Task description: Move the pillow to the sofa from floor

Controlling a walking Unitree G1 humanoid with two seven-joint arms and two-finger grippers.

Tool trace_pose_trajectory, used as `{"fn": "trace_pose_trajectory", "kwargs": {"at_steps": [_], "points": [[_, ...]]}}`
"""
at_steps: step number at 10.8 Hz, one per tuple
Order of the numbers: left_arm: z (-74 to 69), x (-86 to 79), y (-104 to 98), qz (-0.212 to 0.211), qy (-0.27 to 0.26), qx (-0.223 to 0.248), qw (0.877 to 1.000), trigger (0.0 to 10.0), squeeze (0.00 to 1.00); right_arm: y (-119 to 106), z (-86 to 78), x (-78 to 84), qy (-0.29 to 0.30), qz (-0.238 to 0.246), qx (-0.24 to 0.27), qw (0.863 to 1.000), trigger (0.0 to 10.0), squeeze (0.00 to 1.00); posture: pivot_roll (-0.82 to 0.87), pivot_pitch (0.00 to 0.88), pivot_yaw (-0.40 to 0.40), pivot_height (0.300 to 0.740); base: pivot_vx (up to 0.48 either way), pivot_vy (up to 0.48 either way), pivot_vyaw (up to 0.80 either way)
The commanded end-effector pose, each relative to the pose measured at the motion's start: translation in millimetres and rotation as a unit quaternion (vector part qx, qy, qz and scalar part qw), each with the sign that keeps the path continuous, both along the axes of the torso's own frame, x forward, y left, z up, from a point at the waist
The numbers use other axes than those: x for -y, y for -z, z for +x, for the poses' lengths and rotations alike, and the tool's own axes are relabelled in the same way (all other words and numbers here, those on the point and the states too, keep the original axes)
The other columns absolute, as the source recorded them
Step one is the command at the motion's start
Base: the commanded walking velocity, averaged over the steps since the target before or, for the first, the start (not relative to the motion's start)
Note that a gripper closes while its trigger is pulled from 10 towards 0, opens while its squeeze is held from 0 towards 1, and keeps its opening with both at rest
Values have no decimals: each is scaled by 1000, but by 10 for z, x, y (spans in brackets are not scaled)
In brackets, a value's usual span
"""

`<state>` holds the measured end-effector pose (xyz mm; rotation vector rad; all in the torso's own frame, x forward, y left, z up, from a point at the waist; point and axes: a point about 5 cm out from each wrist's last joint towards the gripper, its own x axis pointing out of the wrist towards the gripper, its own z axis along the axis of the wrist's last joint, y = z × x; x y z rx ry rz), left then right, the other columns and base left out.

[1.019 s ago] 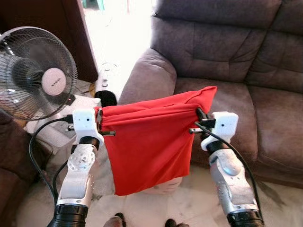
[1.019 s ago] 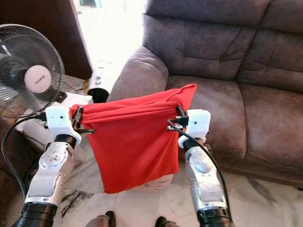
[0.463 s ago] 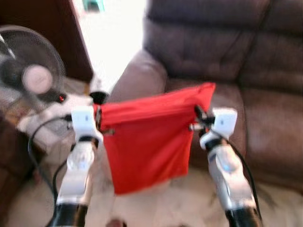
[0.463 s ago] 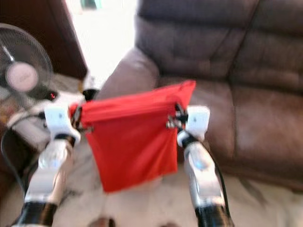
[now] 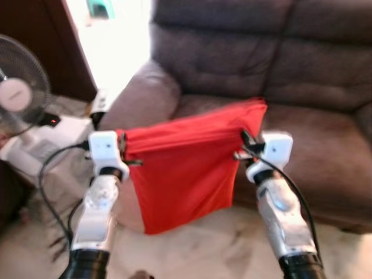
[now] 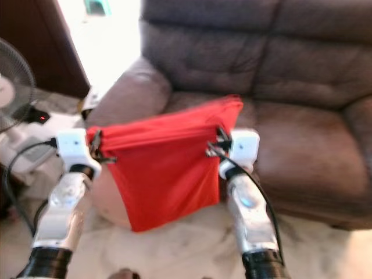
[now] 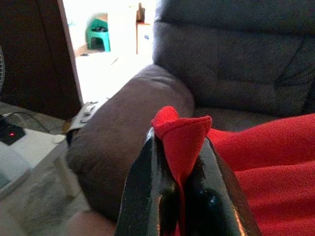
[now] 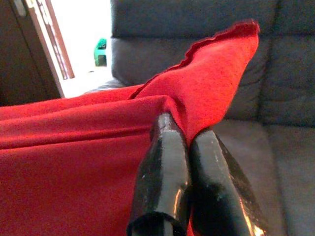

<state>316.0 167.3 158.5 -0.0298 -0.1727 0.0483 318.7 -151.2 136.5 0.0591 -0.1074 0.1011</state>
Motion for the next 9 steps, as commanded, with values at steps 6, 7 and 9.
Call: {"fn": "trace_pose_trajectory", "kwargs": {"at_steps": [6, 7, 9], "points": [[-34, -235, -128, 5, -45, 36, 998, 10000, 0, -273, 50, 146, 34, 12, 61, 997, 10000, 0, 77, 90, -29, 740, 0, -268, 0], [-27, -233, -134, 5, -44, 36, 998, 10000, 0, -270, 64, 141, 36, 9, 56, 998, 10000, 0, 75, 98, -30, 740, 0, -266, 0], [-13, -216, -126, 3, -41, 33, 999, 10000, 0, -266, 84, 140, 39, 17, 54, 998, 10000, 0, 78, 105, -27, 740, 0, -268, -609]]}}
